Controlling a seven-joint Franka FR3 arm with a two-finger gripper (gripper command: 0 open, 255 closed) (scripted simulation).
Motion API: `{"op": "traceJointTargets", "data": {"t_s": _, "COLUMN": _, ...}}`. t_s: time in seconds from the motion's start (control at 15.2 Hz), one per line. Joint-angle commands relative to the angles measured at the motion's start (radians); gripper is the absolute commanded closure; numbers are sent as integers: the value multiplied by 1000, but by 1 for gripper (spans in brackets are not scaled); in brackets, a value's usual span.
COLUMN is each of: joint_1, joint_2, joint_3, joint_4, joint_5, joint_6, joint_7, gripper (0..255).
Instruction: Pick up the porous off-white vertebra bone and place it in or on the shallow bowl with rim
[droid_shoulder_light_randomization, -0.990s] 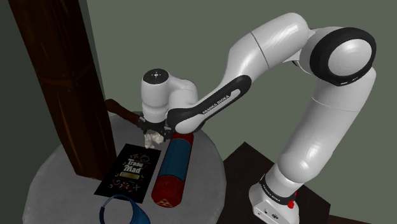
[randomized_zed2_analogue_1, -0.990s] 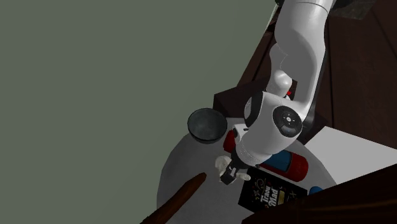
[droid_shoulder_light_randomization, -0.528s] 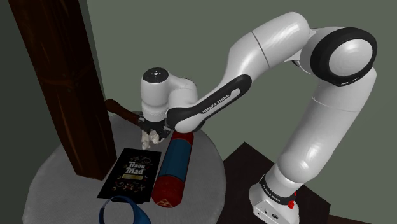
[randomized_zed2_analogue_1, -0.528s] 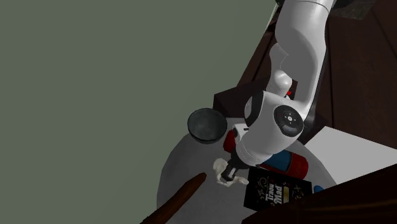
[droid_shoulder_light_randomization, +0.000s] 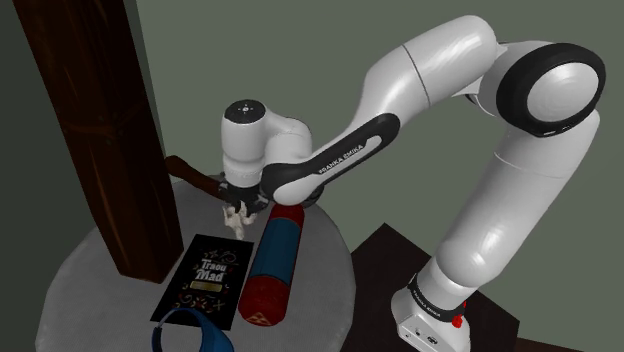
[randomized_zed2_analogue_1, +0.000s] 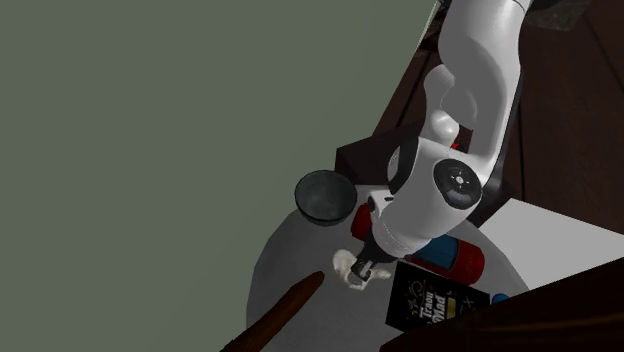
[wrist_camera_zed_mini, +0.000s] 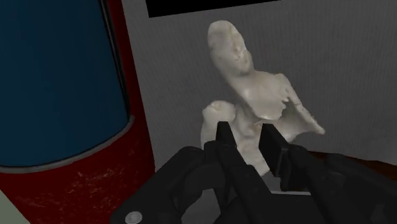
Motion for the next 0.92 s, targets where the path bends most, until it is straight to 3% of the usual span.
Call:
{"op": "traceJointTargets", "data": {"t_s": 0.0, "joint_1": -7, "joint_2": -23, "joint_3": 7, "joint_4": 4, "joint_5": 31, "joint_6": -17, "joint_7": -25, "gripper": 255}}
{"op": "traceJointTargets", "data": {"t_s": 0.26, "joint_1": -12, "joint_2": -48, "joint_3": 14, "joint_4": 8, "joint_5": 61, "joint_6": -35, "joint_7": -50, "gripper": 255}}
{"op": "traceJointTargets", "data": {"t_s": 0.33, "joint_1": -12, "joint_2": -48, "joint_3": 14, "joint_4": 8, "joint_5": 61, "joint_6": -35, "joint_7": -50, "gripper": 0}}
{"op": "traceJointTargets", "data": {"t_s": 0.46, "joint_1": -87, "joint_2": -46, "joint_3": -1, "joint_4": 7, "joint_5": 237, "joint_6": 3, "joint_7": -245, "gripper": 0}}
{"op": "traceJointTargets", "data": {"t_s": 0.53, "joint_1": -109, "joint_2": -39, "joint_3": -5, "joint_4": 10, "joint_5": 289, "joint_6": 7, "joint_7": -304, "gripper": 0}}
{"op": "traceJointTargets", "data": {"t_s": 0.86, "joint_1": -98, "joint_2": 24, "joint_3": -21, "joint_4": 1, "joint_5": 217, "joint_6": 60, "joint_7": -255, "gripper": 0}}
